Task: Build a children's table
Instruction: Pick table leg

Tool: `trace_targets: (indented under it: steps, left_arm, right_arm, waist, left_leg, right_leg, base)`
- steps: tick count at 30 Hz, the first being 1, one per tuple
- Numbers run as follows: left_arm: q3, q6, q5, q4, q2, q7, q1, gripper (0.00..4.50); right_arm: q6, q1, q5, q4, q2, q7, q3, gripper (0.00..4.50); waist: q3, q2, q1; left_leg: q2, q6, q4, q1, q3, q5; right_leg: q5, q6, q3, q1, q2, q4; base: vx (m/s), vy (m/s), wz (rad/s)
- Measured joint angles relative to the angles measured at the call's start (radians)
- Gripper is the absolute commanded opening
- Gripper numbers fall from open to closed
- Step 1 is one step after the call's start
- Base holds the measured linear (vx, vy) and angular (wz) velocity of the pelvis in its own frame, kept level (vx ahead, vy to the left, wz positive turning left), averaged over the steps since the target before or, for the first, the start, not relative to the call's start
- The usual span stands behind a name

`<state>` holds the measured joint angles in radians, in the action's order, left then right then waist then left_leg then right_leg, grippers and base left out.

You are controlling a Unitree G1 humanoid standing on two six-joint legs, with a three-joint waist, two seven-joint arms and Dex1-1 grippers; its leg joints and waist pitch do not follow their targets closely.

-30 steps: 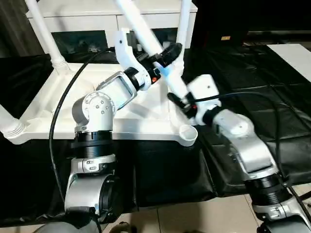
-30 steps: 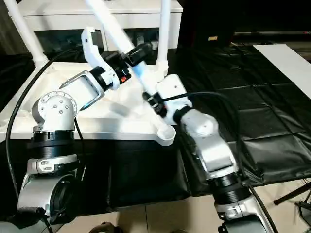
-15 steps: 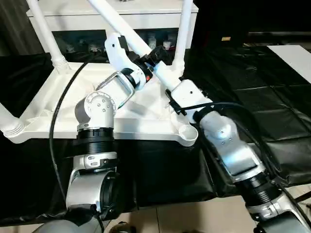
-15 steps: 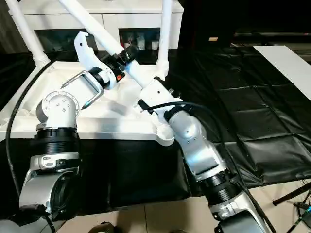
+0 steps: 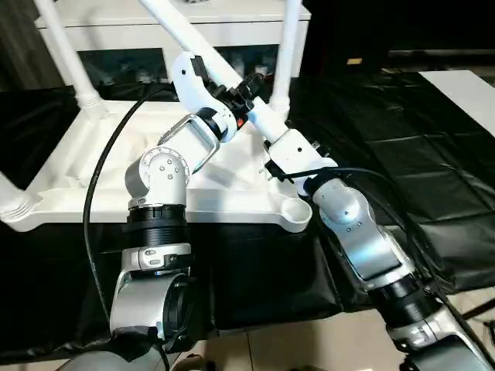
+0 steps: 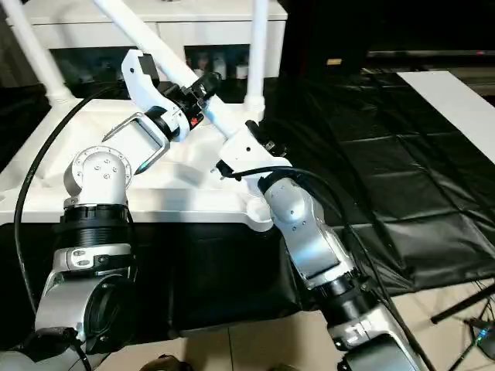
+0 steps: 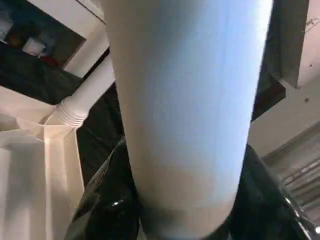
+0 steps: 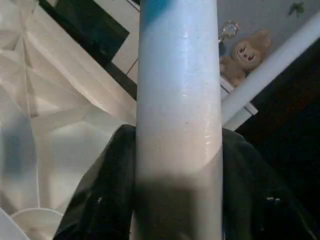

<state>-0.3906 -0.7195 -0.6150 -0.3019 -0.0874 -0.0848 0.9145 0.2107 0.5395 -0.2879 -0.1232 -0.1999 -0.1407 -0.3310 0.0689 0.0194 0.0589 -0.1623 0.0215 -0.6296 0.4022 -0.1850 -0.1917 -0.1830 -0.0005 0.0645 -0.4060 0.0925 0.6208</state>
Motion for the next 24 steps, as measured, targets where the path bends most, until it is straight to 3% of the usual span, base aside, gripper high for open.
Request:
trace_targets:
  steps: [7, 13, 14, 17, 18, 20, 24]
  left_arm:
    - [0.038, 0.039, 0.027, -0.001, 0.046, -0.054, -0.001, 1.82]
    - [0.188, 0.119, 0.113, -0.040, 0.190, -0.304, -0.007, 1.82]
    - [0.232, 0.112, 0.120, -0.040, 0.227, -0.389, -0.008, 1.82]
    - [0.274, 0.085, 0.114, -0.038, 0.255, -0.499, -0.007, 1.82]
    - [0.316, 0.056, 0.102, -0.031, 0.290, -0.572, -0.008, 1.82]
    - [0.357, 0.021, 0.085, -0.015, 0.336, -0.682, -0.007, 1.82]
    - [0.395, 0.005, 0.055, -0.006, 0.369, -0.834, 0.001, 1.82]
  right_arm:
    - [-0.021, 0.000, 0.048, 0.000, 0.001, -0.031, 0.019, 3.06]
    - [0.060, -0.001, 0.340, 0.056, 0.006, -0.280, 0.148, 3.45]
    - [0.110, 0.000, 0.419, 0.080, -0.023, -0.368, 0.173, 3.45]
    - [0.213, 0.002, 0.541, 0.106, -0.074, -0.506, 0.216, 3.45]
    - [0.263, 0.001, 0.597, 0.119, -0.137, -0.595, 0.219, 3.74]
    - [0.324, 0.003, 0.668, 0.118, -0.216, -0.713, 0.255, 3.81]
    - [0.404, 0.020, 0.753, 0.091, -0.275, -0.834, 0.295, 4.04]
  waist:
    - [0.000, 0.000, -0.002]
    - [0.000, 0.000, 0.001]
    - [0.000, 0.000, 0.005]
    - [0.000, 0.000, 0.008]
    - [0.000, 0.000, 0.010]
    - [0.000, -0.001, 0.011]
    - [0.000, -0.001, 0.007]
  left_leg:
    - [0.000, -0.002, 0.000, 0.000, 0.000, 0.001]
    - [0.000, -0.003, 0.000, 0.000, 0.000, 0.002]
    - [0.000, -0.007, 0.000, 0.000, 0.000, 0.004]
    - [0.000, -0.008, -0.002, 0.000, 0.000, 0.004]
    - [0.000, -0.008, -0.002, 0.000, 0.000, 0.004]
    - [0.000, -0.009, -0.003, -0.001, 0.000, 0.005]
    - [-0.001, -0.004, -0.004, -0.003, -0.001, 0.004]
  right_leg:
    - [0.000, 0.000, 0.000, 0.000, 0.000, 0.000]
    - [0.000, 0.000, 0.000, 0.000, 0.000, 0.000]
    - [0.000, 0.000, 0.000, 0.001, 0.000, 0.000]
    - [0.001, -0.002, 0.000, 0.002, 0.000, 0.000]
    - [0.001, -0.002, 0.000, 0.002, 0.001, 0.001]
    - [0.002, -0.003, 0.000, 0.002, 0.001, 0.002]
    - [0.003, -0.004, 0.000, 0.002, 0.001, 0.006]
  base:
    - [0.000, 0.000, 0.00]
    - [0.000, 0.000, 0.00]
    - [0.000, 0.000, 0.00]
    - [0.000, 0.000, 0.00]
    - [0.000, 0.000, 0.00]
    - [0.000, 0.000, 0.00]
    - [0.000, 0.000, 0.00]
